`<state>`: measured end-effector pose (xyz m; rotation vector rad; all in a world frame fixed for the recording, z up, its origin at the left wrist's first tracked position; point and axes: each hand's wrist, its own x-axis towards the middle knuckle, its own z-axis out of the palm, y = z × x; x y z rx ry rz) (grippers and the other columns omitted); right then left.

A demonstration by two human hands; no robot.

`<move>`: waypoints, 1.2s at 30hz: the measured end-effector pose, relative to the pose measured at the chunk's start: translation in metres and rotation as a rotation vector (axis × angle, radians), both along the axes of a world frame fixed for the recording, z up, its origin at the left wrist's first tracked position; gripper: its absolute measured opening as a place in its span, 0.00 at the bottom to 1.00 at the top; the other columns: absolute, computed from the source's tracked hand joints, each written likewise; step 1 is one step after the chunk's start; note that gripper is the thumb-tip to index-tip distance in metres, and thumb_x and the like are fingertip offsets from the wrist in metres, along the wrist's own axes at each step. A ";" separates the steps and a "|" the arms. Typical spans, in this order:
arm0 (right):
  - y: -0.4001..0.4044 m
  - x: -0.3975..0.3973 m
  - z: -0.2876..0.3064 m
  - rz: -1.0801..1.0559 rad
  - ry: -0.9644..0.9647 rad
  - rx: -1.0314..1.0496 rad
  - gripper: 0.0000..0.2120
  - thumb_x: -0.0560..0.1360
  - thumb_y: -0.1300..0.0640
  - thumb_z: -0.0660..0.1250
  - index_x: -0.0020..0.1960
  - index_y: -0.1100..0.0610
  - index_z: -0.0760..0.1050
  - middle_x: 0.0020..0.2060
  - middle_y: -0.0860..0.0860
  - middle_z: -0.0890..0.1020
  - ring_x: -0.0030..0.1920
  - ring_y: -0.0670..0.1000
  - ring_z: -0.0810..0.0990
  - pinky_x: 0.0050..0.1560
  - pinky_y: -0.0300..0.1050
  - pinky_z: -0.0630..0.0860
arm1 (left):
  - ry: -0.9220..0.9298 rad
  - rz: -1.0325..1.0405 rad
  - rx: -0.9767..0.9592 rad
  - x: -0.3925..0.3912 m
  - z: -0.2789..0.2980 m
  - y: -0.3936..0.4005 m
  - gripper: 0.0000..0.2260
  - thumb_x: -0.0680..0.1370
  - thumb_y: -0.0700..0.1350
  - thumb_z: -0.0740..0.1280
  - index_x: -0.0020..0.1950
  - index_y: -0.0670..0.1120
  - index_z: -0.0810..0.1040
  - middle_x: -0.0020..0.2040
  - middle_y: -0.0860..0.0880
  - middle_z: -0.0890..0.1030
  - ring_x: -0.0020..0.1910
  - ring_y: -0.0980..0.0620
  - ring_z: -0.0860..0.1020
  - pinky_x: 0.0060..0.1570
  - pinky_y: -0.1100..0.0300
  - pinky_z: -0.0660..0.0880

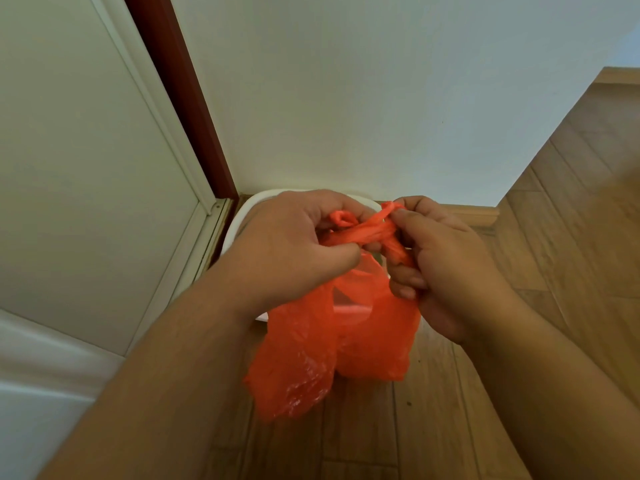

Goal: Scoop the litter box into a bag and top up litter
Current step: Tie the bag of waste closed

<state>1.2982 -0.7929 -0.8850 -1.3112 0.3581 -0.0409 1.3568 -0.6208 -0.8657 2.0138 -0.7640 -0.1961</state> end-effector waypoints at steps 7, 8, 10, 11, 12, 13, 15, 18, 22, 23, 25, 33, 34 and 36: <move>-0.014 0.001 -0.010 -0.029 0.131 -0.065 0.06 0.80 0.65 0.66 0.51 0.56 0.70 0.30 0.52 0.70 0.21 0.46 0.61 0.21 0.37 0.53 | -0.193 -0.010 -0.054 0.003 -0.013 0.001 0.12 0.79 0.46 0.73 0.62 0.50 0.85 0.58 0.58 0.85 0.59 0.65 0.80 0.61 0.60 0.78; -0.014 0.001 -0.011 -0.026 0.125 -0.086 0.08 0.79 0.68 0.65 0.49 0.57 0.70 0.31 0.53 0.70 0.23 0.46 0.63 0.22 0.38 0.55 | -0.233 -0.005 -0.050 0.003 -0.015 0.000 0.12 0.80 0.46 0.72 0.63 0.50 0.84 0.59 0.58 0.85 0.60 0.65 0.80 0.62 0.59 0.78; -0.013 0.001 -0.012 -0.002 0.095 -0.117 0.10 0.77 0.72 0.63 0.45 0.58 0.73 0.33 0.54 0.72 0.27 0.48 0.67 0.23 0.38 0.58 | -0.279 0.016 -0.037 0.004 -0.018 -0.003 0.12 0.81 0.47 0.71 0.64 0.52 0.84 0.59 0.59 0.84 0.60 0.65 0.80 0.61 0.59 0.78; -0.012 0.000 -0.013 0.017 0.079 -0.137 0.11 0.76 0.74 0.62 0.43 0.59 0.75 0.33 0.55 0.75 0.28 0.49 0.70 0.23 0.38 0.60 | -0.277 0.028 -0.029 0.004 -0.019 -0.005 0.12 0.81 0.48 0.70 0.65 0.53 0.83 0.58 0.60 0.84 0.59 0.67 0.80 0.60 0.60 0.79; -0.012 0.000 -0.013 0.043 0.066 -0.162 0.12 0.76 0.74 0.62 0.43 0.60 0.78 0.34 0.56 0.78 0.30 0.49 0.72 0.25 0.38 0.62 | -0.261 0.039 -0.019 0.003 -0.019 -0.006 0.12 0.81 0.48 0.70 0.64 0.54 0.83 0.57 0.61 0.85 0.57 0.68 0.80 0.59 0.62 0.78; -0.012 -0.001 -0.013 0.074 0.057 -0.187 0.12 0.76 0.74 0.62 0.45 0.62 0.81 0.35 0.56 0.80 0.32 0.49 0.75 0.26 0.38 0.65 | -0.242 0.048 -0.005 0.003 -0.020 -0.006 0.11 0.81 0.48 0.70 0.63 0.56 0.84 0.56 0.62 0.85 0.54 0.69 0.80 0.57 0.63 0.78; -0.011 -0.003 -0.011 0.131 0.041 -0.192 0.13 0.77 0.72 0.60 0.50 0.64 0.83 0.36 0.56 0.83 0.34 0.48 0.77 0.29 0.39 0.69 | -0.222 0.085 0.028 0.004 -0.021 -0.007 0.10 0.81 0.50 0.70 0.60 0.60 0.84 0.52 0.63 0.85 0.50 0.67 0.82 0.53 0.62 0.79; -0.008 -0.005 -0.006 0.174 0.025 -0.051 0.15 0.79 0.71 0.58 0.54 0.65 0.83 0.37 0.57 0.84 0.35 0.49 0.80 0.31 0.41 0.77 | -0.134 0.173 0.062 0.009 -0.023 -0.007 0.08 0.81 0.53 0.69 0.58 0.63 0.84 0.48 0.64 0.84 0.50 0.65 0.81 0.53 0.58 0.81; -0.006 -0.007 -0.007 0.234 0.023 -0.068 0.11 0.78 0.68 0.66 0.59 0.61 0.81 0.50 0.64 0.85 0.51 0.72 0.82 0.54 0.69 0.80 | -0.009 0.250 0.042 0.015 -0.029 -0.008 0.07 0.79 0.56 0.70 0.55 0.60 0.84 0.46 0.61 0.85 0.49 0.61 0.83 0.53 0.53 0.81; -0.006 -0.007 -0.009 0.233 0.023 -0.092 0.12 0.77 0.68 0.69 0.60 0.60 0.80 0.51 0.63 0.86 0.52 0.71 0.83 0.55 0.72 0.79 | 0.025 0.257 0.032 0.015 -0.030 -0.008 0.08 0.78 0.58 0.70 0.54 0.60 0.84 0.45 0.60 0.86 0.48 0.60 0.84 0.52 0.51 0.82; -0.005 -0.006 -0.009 0.216 0.004 -0.177 0.16 0.73 0.67 0.75 0.59 0.57 0.80 0.50 0.57 0.87 0.51 0.62 0.86 0.54 0.69 0.81 | 0.087 0.260 0.006 0.015 -0.031 -0.007 0.11 0.75 0.61 0.69 0.53 0.59 0.84 0.43 0.59 0.86 0.46 0.57 0.85 0.50 0.48 0.82; 0.000 -0.005 -0.016 0.121 -0.182 -0.552 0.25 0.72 0.64 0.78 0.60 0.44 0.71 0.41 0.50 0.87 0.40 0.52 0.86 0.43 0.56 0.84 | 0.267 0.274 -0.105 0.015 -0.033 -0.010 0.12 0.74 0.59 0.72 0.53 0.55 0.85 0.43 0.55 0.88 0.46 0.53 0.86 0.53 0.43 0.82; 0.001 -0.006 -0.016 0.106 -0.215 -0.595 0.25 0.73 0.63 0.77 0.60 0.42 0.72 0.41 0.48 0.86 0.39 0.49 0.86 0.41 0.50 0.84 | 0.289 0.270 -0.111 0.015 -0.032 -0.010 0.10 0.76 0.58 0.72 0.53 0.55 0.85 0.44 0.54 0.88 0.46 0.53 0.86 0.54 0.43 0.82; 0.001 -0.006 -0.017 0.052 -0.273 -0.683 0.19 0.74 0.62 0.76 0.56 0.41 0.77 0.44 0.44 0.85 0.44 0.44 0.85 0.43 0.44 0.83 | 0.345 0.242 -0.126 0.013 -0.029 -0.011 0.07 0.79 0.54 0.71 0.54 0.55 0.85 0.45 0.53 0.88 0.46 0.52 0.86 0.54 0.44 0.82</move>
